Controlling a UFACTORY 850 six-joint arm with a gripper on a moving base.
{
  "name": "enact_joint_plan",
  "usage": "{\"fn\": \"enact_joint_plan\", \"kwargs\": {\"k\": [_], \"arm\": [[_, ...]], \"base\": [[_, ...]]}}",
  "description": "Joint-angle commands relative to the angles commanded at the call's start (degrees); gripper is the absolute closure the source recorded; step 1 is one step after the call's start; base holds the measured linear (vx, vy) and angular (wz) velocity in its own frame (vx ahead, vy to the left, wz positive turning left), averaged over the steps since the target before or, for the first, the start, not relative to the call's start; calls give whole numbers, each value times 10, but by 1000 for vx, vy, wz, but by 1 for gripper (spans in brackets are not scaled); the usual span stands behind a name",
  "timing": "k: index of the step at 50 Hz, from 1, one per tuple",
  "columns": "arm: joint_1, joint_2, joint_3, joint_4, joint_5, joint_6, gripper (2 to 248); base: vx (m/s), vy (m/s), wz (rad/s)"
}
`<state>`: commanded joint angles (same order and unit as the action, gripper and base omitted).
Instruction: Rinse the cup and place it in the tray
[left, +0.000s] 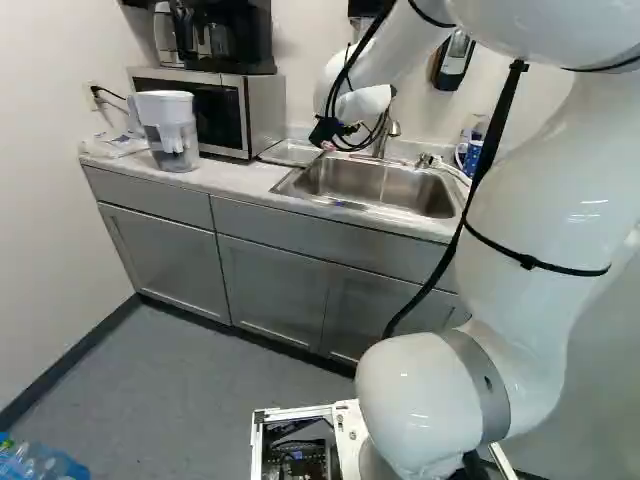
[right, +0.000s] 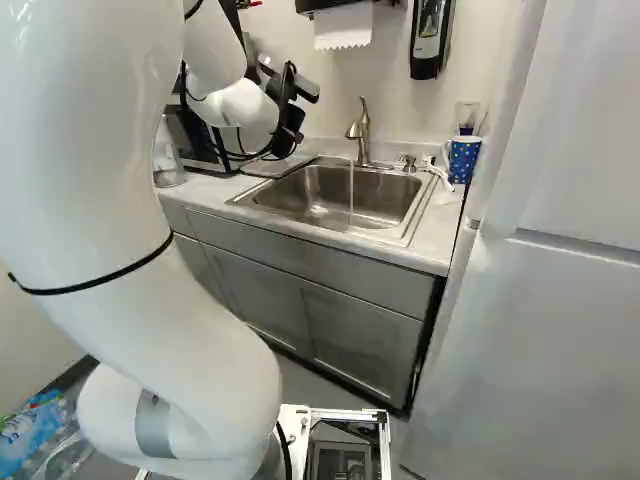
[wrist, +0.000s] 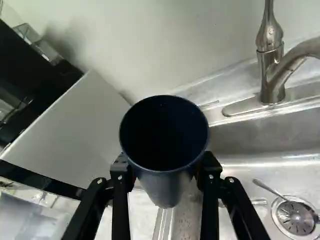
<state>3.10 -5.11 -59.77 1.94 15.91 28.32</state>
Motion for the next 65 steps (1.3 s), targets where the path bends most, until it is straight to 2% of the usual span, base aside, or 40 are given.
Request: {"fn": "enact_joint_plan", "kwargs": {"k": [42, 65], "arm": [[0, 0, 0, 0, 0, -253, 124], [1, -2, -2, 0, 0, -253, 124]], "base": [[0, 0, 0], [0, 0, 0]]}}
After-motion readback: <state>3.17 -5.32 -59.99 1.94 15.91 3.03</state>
